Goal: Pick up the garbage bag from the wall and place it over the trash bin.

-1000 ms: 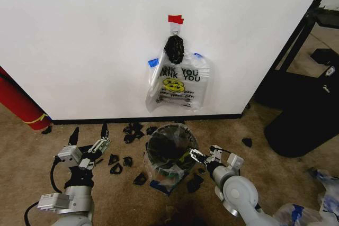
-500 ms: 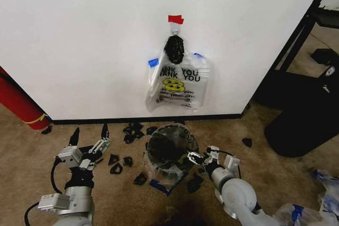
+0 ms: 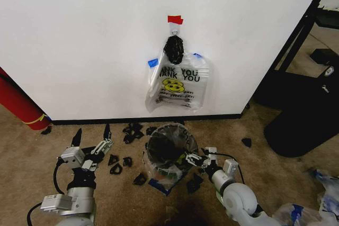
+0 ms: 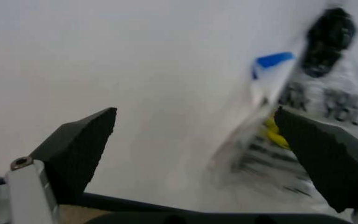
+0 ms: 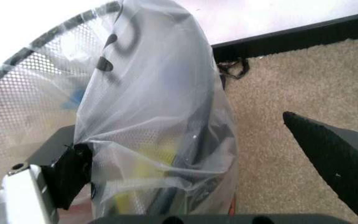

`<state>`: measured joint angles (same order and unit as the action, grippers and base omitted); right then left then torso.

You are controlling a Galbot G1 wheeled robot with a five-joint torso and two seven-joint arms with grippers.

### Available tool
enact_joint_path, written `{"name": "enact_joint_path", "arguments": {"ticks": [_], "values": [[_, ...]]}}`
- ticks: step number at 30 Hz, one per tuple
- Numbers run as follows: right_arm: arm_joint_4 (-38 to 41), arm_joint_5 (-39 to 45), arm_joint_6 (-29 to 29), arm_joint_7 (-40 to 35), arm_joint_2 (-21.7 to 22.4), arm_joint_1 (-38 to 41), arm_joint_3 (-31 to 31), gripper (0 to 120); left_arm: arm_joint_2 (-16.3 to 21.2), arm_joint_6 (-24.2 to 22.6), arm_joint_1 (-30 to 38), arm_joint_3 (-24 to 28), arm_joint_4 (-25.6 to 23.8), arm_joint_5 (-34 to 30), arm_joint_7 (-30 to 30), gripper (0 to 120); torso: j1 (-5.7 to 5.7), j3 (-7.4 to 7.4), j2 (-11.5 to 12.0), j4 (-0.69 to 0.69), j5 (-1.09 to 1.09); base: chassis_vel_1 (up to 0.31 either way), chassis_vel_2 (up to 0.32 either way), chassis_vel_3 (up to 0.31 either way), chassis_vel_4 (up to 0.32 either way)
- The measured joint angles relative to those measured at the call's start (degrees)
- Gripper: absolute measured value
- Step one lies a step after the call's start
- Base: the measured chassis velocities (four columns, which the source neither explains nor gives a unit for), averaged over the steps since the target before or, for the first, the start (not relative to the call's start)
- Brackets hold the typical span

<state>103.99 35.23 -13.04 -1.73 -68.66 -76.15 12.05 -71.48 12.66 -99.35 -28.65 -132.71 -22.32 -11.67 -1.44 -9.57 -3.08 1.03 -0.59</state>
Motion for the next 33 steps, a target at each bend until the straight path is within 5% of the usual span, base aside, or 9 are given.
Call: {"name": "enact_joint_path", "arguments": {"ticks": [5,11,16,21,33], "values": [[1.1,1.2,0.2,-1.5,-0.5,-1.2,0.4,100,8.8,-4.1,4.1,4.5,-0.7,-0.1,1.3,100,-0.01,-0.02,0.0,-0.01,0.02,0.0,0.0,0.0,0.0],[5.6,13.7,-3.5,-8.4,-1.9,-1.9,1.2,100,25.9,-13.1,18.0,15.2,-0.9,-10.0,1.1,100,-0.02,-0.04,0.0,0.05,0.0,0.0,0.0,0.0,0.0],[6.0,19.9,-5.1,-11.4,-2.4,0.4,-0.3,100,32.5,-17.5,23.5,20.9,-0.5,-16.3,0.0,100,-0.02,-0.03,0.0,-0.07,0.01,0.0,0.0,0.0,0.0],[5.9,20.9,-5.4,-12.1,-2.5,0.3,0.0,100,34.1,-20.6,34.6,31.8,4.5,-19.9,-1.8,100,-0.02,-0.03,0.0,0.02,0.01,0.0,0.0,0.0,0.0],[5.1,21.8,-5.6,-13.0,-2.8,-0.3,1.2,100,29.1,-27.4,55.4,52.9,14.8,-20.8,-5.7,99,-0.01,-0.02,0.0,0.0,0.02,0.0,0.0,0.0,0.0]]}}
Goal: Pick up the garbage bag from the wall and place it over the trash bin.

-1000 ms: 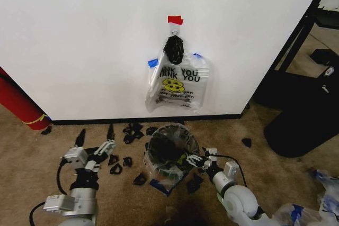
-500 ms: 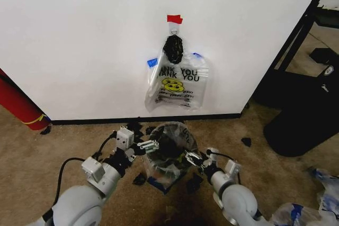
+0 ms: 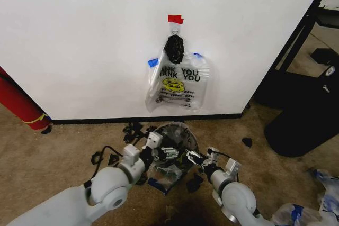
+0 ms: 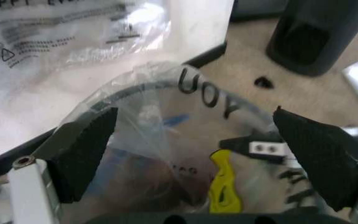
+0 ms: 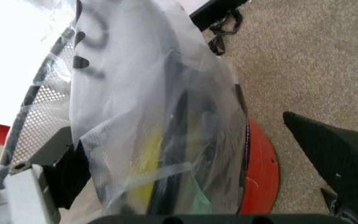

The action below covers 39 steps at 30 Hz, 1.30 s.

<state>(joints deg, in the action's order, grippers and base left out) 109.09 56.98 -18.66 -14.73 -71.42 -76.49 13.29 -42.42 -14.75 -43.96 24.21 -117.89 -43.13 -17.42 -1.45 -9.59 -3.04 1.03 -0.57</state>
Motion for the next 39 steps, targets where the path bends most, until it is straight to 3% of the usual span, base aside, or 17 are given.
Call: {"name": "enact_joint_path", "arguments": {"ticks": [9,19,39], "values": [[0.8,0.2,0.0,0.0,0.6,-0.7,0.9,100,-3.6,-4.7,11.9,8.6,6.3,-0.2,-1.6,98,0.0,0.0,0.0,0.02,0.0,0.0,0.0,0.0,0.0],[1.0,0.1,0.1,0.2,1.0,-0.7,1.0,100,-6.0,-6.2,15.3,12.3,11.9,-1.8,-2.1,98,0.0,0.0,0.0,0.0,0.0,0.0,0.0,0.0,0.0],[0.1,-1.7,-0.4,0.1,1.1,-0.2,0.6,100,-8.3,-7.5,21.3,18.3,11.6,-5.9,-2.7,97,0.0,0.0,0.0,0.02,0.01,0.0,0.0,0.0,0.0]]}}
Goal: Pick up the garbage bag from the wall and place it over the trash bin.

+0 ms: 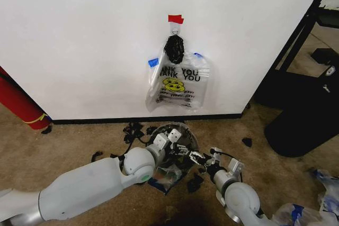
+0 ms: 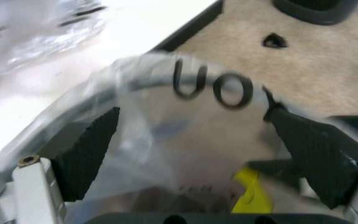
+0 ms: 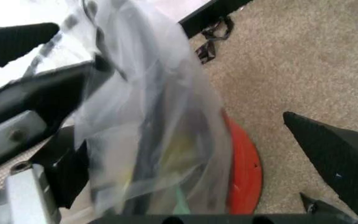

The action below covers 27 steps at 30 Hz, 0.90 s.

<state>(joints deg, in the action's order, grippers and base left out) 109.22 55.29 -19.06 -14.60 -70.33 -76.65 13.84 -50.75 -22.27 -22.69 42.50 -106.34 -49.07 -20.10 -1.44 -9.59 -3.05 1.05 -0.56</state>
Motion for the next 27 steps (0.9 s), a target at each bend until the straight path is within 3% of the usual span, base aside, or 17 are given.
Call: {"name": "enact_joint_path", "arguments": {"ticks": [6,17,27], "values": [[-0.1,-0.8,0.0,0.1,0.2,0.0,0.1,100,-1.6,-0.3,3.3,3.2,0.5,-1.0,-0.1,97,0.0,0.0,0.0,-0.01,0.0,0.0,0.0,0.0,0.0],[-0.1,-2.4,0.0,0.5,0.4,-0.1,0.0,100,-2.6,-0.3,4.5,3.2,2.5,-1.8,-0.1,97,0.0,0.0,0.0,-0.01,-0.01,0.0,0.0,0.0,0.0],[0.0,-1.8,0.0,0.9,0.9,0.2,0.0,100,1.7,-1.8,5.5,-1.0,-2.1,-4.5,-1.0,97,0.0,0.0,0.0,-0.01,-0.01,0.0,0.0,0.0,0.0]]}}
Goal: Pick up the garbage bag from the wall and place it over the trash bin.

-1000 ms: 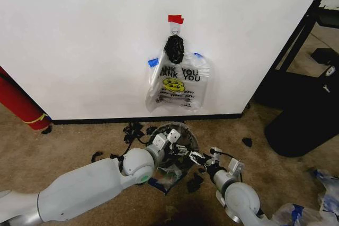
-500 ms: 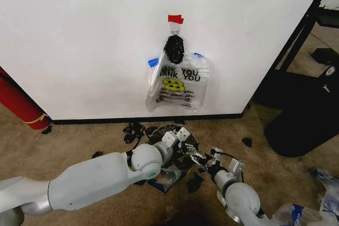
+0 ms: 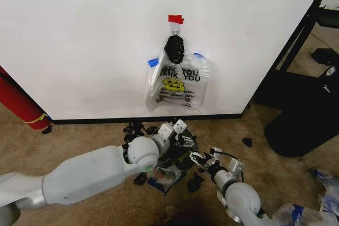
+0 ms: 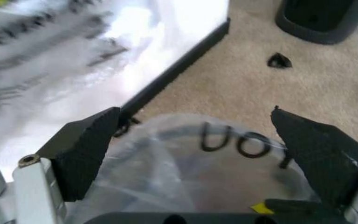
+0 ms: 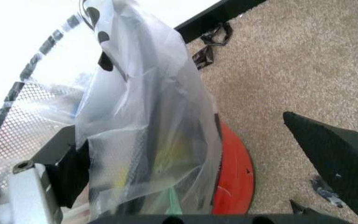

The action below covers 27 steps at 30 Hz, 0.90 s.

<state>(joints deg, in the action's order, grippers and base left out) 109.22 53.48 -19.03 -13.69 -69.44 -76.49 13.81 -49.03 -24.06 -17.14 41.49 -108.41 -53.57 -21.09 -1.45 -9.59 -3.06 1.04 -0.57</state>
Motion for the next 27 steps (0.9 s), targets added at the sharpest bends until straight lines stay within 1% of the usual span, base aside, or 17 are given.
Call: {"name": "enact_joint_path", "arguments": {"ticks": [4,5,7,8,10,11,12,13,16,18,27], "values": [[0.0,0.0,0.0,0.0,0.2,0.1,0.0,100,1.2,-0.7,-0.1,0.0,-0.4,0.1,0.4,97,0.0,0.0,0.0,-0.01,0.0,0.0,0.0,0.0,0.0],[0.0,-0.2,0.0,0.0,0.2,0.1,0.0,100,1.4,-1.6,0.0,0.3,-0.4,0.3,0.8,97,0.0,0.0,0.0,-0.01,0.0,0.0,0.0,0.0,0.0],[0.1,-1.0,0.0,0.1,0.4,0.0,0.0,100,1.6,-5.9,0.5,0.8,-0.8,0.3,2.0,97,0.0,0.0,0.0,0.0,0.0,0.0,0.0,0.0,0.0],[0.1,-1.3,0.1,0.2,0.5,0.0,0.0,100,1.5,-6.9,0.6,0.8,-0.9,0.2,2.1,97,0.0,0.0,0.0,-0.01,0.0,0.0,0.0,0.0,0.0],[0.1,-1.3,0.1,0.2,0.5,0.0,0.0,100,1.5,-6.9,0.6,0.8,-0.9,0.2,2.1,97,0.0,0.0,0.0,-0.01,0.0,0.0,0.0,0.0,0.0],[0.3,-2.7,0.3,0.7,0.7,-0.2,0.0,100,0.8,-11.1,1.5,1.5,-0.9,-0.3,2.5,98,0.0,0.0,0.0,0.0,0.0,0.0,0.0,0.0,0.0],[0.3,-3.1,0.4,0.9,0.8,-0.3,0.0,100,0.2,-11.6,1.8,1.8,-0.4,-0.5,2.5,98,0.0,0.0,0.0,0.0,0.0,0.0,0.0,0.0,0.0],[0.4,-3.5,0.5,1.1,0.9,-0.3,0.0,100,-0.5,-12.0,2.2,1.8,0.4,-0.9,2.2,98,0.0,0.0,0.0,0.01,0.0,0.0,0.0,0.0,0.0],[0.4,-3.7,0.5,1.2,1.0,-0.4,-0.1,100,-1.3,-12.2,2.6,1.7,1.4,-1.7,1.6,98,0.0,0.0,0.0,0.02,0.0,0.0,0.0,0.0,0.0],[0.4,-3.8,0.5,1.4,1.0,-0.3,-0.4,100,-1.9,-12.5,4.0,2.3,3.1,-2.9,1.0,98,0.0,0.0,0.0,-0.01,0.01,0.0,0.0,0.0,0.0],[0.1,-4.0,0.6,1.4,0.9,0.0,-0.8,100,-4.3,-12.6,5.7,4.5,5.3,-3.2,0.7,97,0.0,0.0,0.0,0.0,0.0,0.0,0.0,0.0,0.0]]}}
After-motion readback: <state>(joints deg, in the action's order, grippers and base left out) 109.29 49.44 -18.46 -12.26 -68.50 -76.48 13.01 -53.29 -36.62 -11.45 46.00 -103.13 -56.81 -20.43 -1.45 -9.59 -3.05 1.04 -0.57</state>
